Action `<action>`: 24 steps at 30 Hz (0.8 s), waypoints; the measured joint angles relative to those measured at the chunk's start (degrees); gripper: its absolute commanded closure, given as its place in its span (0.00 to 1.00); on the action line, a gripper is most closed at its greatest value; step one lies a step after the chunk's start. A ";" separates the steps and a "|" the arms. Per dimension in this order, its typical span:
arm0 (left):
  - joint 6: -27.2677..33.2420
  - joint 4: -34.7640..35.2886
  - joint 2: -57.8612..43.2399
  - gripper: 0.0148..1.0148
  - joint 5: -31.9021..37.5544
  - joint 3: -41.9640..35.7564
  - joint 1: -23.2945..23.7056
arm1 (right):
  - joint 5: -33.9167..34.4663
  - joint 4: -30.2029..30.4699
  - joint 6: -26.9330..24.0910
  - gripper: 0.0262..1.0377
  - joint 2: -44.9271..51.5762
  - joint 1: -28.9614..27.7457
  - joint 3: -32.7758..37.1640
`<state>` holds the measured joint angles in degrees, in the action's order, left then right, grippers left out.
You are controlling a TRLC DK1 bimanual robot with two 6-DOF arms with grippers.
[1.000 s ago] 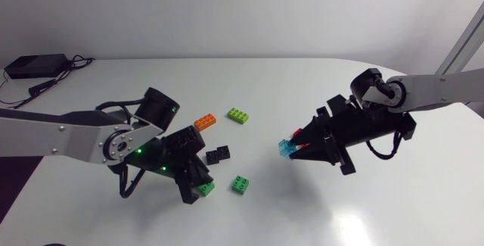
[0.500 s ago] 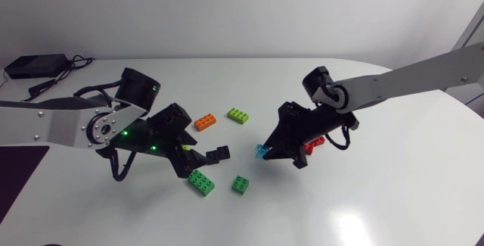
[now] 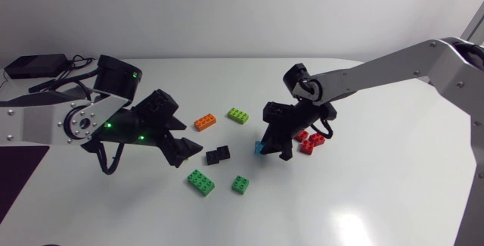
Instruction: Separate the duplo bricks
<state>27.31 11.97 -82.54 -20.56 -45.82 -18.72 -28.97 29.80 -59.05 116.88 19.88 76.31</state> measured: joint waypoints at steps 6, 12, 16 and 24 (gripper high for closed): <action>-0.02 -0.04 1.42 0.04 1.40 1.18 0.02 | 1.64 0.00 0.26 0.76 0.74 0.33 0.72; -0.04 -0.46 3.10 0.04 2.93 1.77 0.02 | 3.98 -0.46 1.27 0.66 0.74 0.72 0.66; -0.17 -1.33 3.69 0.04 4.44 2.75 0.02 | 4.98 -1.73 1.84 0.50 0.74 1.25 0.17; -0.66 -1.75 4.87 0.04 6.10 3.37 -0.15 | 5.25 -2.49 3.02 0.10 0.04 1.55 -2.58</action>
<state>26.65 10.22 -77.67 -14.46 -42.46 -18.87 -23.73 27.31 -56.03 116.92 21.43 73.73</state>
